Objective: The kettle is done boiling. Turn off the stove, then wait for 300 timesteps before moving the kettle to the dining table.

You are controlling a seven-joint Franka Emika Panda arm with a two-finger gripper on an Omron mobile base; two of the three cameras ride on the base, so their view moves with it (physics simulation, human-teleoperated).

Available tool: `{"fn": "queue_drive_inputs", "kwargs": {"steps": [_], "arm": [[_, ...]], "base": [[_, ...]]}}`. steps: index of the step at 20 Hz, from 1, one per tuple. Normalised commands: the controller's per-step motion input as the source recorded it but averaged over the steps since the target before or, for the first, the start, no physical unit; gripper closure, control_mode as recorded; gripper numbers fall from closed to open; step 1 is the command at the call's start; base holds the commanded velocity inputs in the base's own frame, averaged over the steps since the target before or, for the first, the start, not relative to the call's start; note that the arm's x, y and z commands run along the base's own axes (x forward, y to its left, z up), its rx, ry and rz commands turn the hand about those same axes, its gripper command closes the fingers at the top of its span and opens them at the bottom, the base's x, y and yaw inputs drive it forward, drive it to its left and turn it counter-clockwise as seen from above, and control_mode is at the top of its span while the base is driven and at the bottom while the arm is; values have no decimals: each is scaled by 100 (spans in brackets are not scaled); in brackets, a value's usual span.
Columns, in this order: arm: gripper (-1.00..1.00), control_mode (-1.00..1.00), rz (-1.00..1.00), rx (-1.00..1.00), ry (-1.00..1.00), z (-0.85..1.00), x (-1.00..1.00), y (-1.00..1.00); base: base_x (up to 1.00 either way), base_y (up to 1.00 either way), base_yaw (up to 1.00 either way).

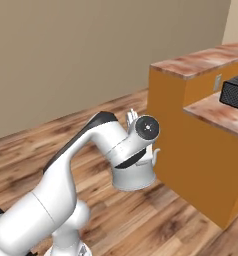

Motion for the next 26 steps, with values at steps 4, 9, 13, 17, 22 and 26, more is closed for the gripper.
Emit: {"fn": "queue_drive_inputs", "kwargs": {"steps": [4,9,13,17,22,26], "arm": [[100,100,0,0,0,0,0,0],[100,100,0,0,0,0,0,0],[100,100,0,0,0,0,0,0],[100,100,0,0,0,0,0,0],[100,100,0,0,0,0,0,0],[100,100,0,0,0,0,0,0]], "base": [[19,62,-20],[19,66,-21],[18,65,-20],[19,64,-21],[18,67,-21],[18,67,-21]]}}
